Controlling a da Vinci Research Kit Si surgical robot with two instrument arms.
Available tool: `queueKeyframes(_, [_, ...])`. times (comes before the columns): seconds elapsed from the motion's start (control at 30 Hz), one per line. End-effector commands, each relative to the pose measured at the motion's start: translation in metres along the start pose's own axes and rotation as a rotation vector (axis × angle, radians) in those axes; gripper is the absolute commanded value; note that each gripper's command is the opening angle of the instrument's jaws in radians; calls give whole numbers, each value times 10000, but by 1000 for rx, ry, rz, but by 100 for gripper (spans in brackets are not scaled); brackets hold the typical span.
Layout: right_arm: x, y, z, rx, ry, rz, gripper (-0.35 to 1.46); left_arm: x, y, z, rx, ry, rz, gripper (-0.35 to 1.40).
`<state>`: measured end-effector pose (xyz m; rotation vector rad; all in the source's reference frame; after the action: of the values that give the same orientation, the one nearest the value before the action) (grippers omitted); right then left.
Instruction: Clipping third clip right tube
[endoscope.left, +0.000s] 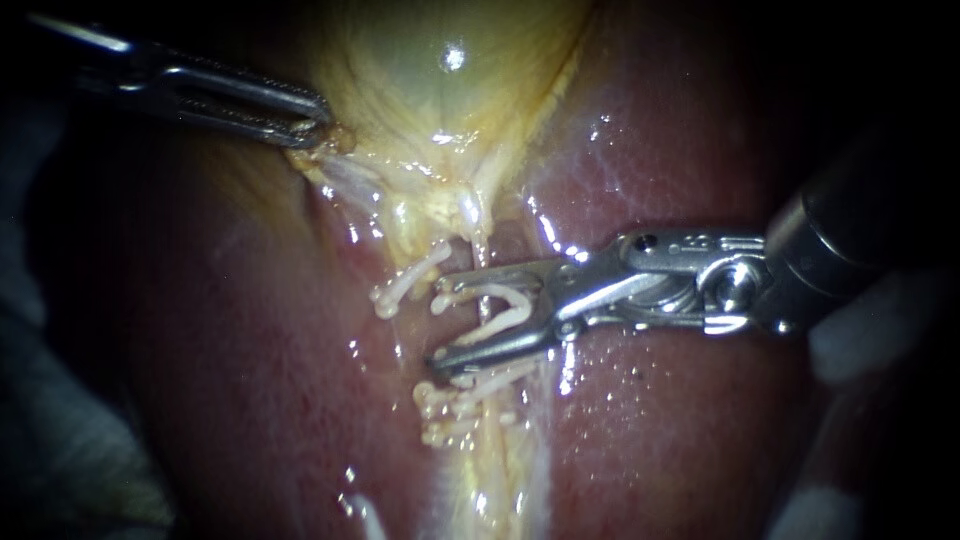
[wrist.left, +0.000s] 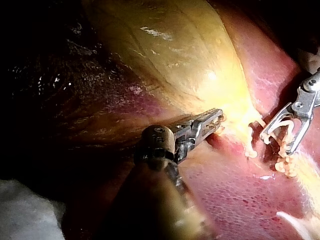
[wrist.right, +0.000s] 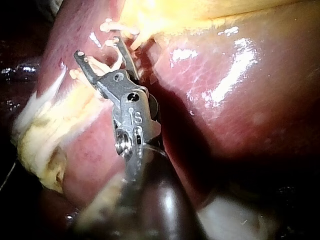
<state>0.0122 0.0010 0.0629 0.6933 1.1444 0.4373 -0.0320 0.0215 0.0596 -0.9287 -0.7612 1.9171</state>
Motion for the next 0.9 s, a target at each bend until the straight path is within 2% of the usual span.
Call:
queueKeyframes(0.03, [3, -1, -4, 1, 0, 3, 50, 0, 0, 0, 0, 0, 0, -35])
queueKeyframes(0.2, [18, -6, -28, 13, 2, 14, 50, -1, 0, -1, 0, 0, 0, -35])
queueKeyframes(0.33, [17, -4, -45, 15, 3, 17, 50, -1, 0, -1, 0, 0, 0, -35])
queueKeyframes(0.43, [10, 2, -52, 14, 2, 44, 50, -1, 0, -1, 0, 0, 0, -35])
queueKeyframes(0.63, [-8, 25, -59, 3, 2, 68, 50, -1, 0, -1, 0, 0, 0, -35])
queueKeyframes(0.9, [-37, 45, -44, -11, 0, 98, 50, -1, 0, -1, 0, 0, 0, -35])
